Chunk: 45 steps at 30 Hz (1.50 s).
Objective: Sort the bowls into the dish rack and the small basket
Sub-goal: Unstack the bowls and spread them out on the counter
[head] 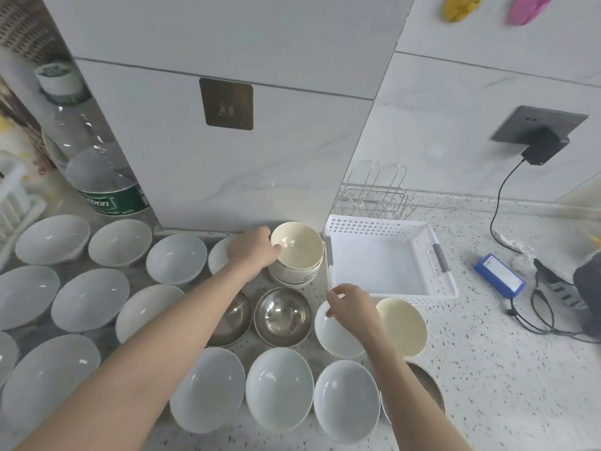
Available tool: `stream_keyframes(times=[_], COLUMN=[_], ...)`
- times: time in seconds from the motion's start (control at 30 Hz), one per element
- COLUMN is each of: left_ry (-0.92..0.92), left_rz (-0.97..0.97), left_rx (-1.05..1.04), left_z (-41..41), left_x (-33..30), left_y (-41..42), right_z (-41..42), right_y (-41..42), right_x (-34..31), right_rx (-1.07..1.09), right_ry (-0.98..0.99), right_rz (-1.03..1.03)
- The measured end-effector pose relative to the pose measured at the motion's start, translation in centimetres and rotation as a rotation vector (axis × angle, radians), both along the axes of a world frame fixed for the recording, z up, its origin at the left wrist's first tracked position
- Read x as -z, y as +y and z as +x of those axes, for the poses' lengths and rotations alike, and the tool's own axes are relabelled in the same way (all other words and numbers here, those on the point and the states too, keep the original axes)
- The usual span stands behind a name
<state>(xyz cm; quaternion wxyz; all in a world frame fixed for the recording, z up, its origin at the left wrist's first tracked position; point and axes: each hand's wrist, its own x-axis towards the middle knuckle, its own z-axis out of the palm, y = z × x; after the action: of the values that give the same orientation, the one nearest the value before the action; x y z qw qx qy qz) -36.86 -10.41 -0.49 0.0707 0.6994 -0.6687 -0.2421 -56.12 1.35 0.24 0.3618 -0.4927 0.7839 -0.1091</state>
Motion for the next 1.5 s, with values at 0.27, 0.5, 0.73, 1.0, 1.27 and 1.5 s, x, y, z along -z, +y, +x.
stream_keyframes(times=[0.27,0.5,0.73,1.0,1.27,1.5], left_ry=[0.04,-0.011,-0.092,0.67,0.824,0.87], left_rz=[0.048,0.032,-0.011,0.407,0.398,0.356], left_rx=[0.088,0.206,0.245,-0.081,-0.295,-0.448], left_z=[-0.2,-0.4,-0.7,2.7,6.9,9.0], left_x=[-0.5,-1.5,-2.6,-2.9,-1.5,-1.5], left_y=[-1.3,-1.2,-1.1,0.2,2.8,5.7], right_z=[2.2,3.4,4.0,4.8,5.6,5.2], right_y=[-1.7,-3.0,-3.2,-4.1,-5.0,-4.6], right_x=[0.2,1.0,1.7,2.1,2.5,1.5], right_rx=[0.07,0.171,0.296,0.414,0.417,0.376], right_ry=[-0.041,-0.144,-0.261,-0.438,-0.407,-0.468], right_rz=[-0.024,0.006,0.048,-0.014,-0.08,-0.171])
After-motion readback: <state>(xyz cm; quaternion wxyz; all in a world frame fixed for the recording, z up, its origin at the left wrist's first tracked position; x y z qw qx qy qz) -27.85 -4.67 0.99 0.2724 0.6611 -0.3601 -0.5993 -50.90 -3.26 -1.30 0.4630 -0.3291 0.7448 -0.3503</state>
